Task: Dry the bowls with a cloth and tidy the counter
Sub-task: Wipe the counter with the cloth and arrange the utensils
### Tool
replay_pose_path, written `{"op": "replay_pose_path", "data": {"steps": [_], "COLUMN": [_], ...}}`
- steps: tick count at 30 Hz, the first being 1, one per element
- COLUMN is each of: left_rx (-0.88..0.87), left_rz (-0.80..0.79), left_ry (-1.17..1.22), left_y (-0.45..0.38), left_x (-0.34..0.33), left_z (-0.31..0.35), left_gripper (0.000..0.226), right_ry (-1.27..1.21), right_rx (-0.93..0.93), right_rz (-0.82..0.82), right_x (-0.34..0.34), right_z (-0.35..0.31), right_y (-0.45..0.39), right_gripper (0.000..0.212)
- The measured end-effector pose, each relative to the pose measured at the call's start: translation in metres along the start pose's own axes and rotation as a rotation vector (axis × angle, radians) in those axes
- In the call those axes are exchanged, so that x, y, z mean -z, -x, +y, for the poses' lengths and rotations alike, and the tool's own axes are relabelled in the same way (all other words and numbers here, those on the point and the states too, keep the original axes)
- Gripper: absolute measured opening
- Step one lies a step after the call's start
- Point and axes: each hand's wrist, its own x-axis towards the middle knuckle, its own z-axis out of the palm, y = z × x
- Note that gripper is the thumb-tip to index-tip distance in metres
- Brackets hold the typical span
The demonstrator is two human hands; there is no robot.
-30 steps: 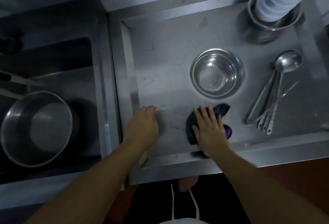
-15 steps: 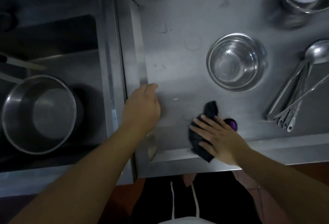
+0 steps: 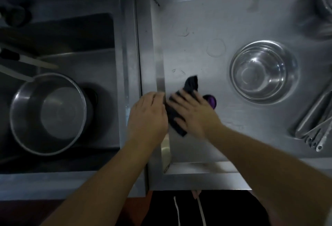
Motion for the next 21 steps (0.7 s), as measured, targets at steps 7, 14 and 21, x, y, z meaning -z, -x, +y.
{"op": "replay_pose_path", "data": {"steps": [7,14,21], "left_rx": [0.008,-0.013,-0.055], "left_rz": [0.039,-0.042,-0.115], "left_ry": [-0.018,-0.025,-0.049], "left_y": [-0.002,-0.018,-0.047], "left_x": [0.019,0.024,0.008], "left_z": [-0.023,0.002,0.034], "left_gripper": [0.035,0.044,0.048], "right_ry": [-0.059,0.053,0.086], "right_rx": [-0.524,-0.135,-0.071], "right_rz": [0.018,-0.041,-0.032], "right_x": [0.033,0.008,0.008], "right_z": [0.054,0.009,0.040], "right_y": [-0.097,0.054,0.078], "right_gripper": [0.066,0.064,0.063]}}
